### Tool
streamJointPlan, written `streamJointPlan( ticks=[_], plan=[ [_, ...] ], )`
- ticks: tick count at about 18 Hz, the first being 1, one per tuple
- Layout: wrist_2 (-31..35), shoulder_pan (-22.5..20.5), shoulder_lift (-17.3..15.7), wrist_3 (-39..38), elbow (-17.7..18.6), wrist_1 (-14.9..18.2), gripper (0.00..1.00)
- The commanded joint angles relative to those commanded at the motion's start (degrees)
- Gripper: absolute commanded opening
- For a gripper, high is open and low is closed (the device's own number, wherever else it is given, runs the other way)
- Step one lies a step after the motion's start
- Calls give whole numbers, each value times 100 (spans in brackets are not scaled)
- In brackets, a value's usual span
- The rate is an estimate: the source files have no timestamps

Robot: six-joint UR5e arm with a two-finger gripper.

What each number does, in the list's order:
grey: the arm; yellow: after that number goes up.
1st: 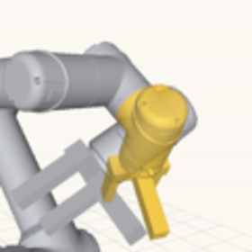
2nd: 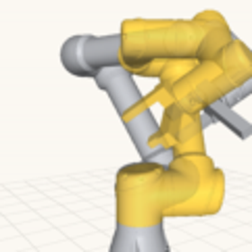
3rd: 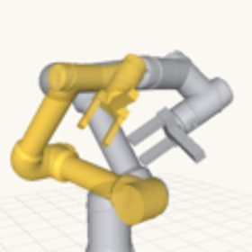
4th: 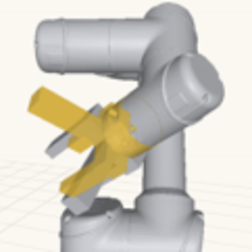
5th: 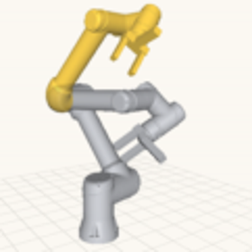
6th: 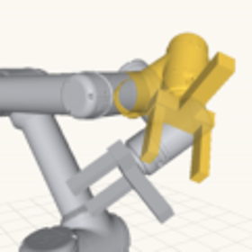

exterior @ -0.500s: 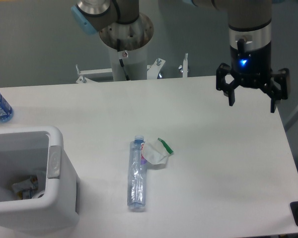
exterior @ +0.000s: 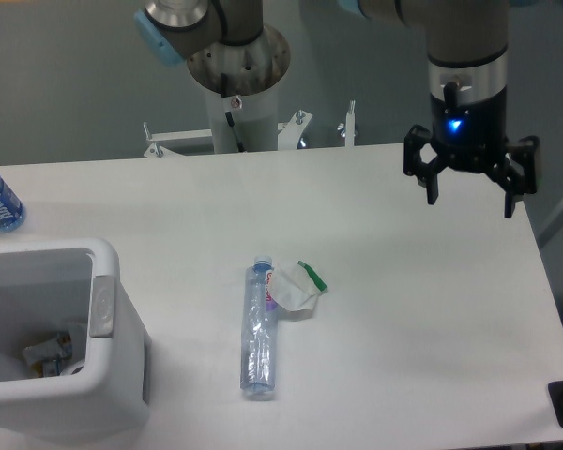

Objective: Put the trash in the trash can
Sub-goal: 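Move the open gripper down toward the white-and-green wrapper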

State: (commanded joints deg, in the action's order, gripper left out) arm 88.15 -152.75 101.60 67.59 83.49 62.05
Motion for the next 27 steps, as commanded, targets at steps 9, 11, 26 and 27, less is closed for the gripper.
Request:
streamJointPlan(
  ticks=[9, 11, 26, 27],
  plan=[
    [123, 500, 79, -738, 975, -686, 100],
    [88, 562, 105, -730, 1186, -668, 100],
    [88, 1002, 765, 1345, 2267, -1036, 100],
    [88, 1011, 799, 1336, 2347, -1133, 100]
  ],
)
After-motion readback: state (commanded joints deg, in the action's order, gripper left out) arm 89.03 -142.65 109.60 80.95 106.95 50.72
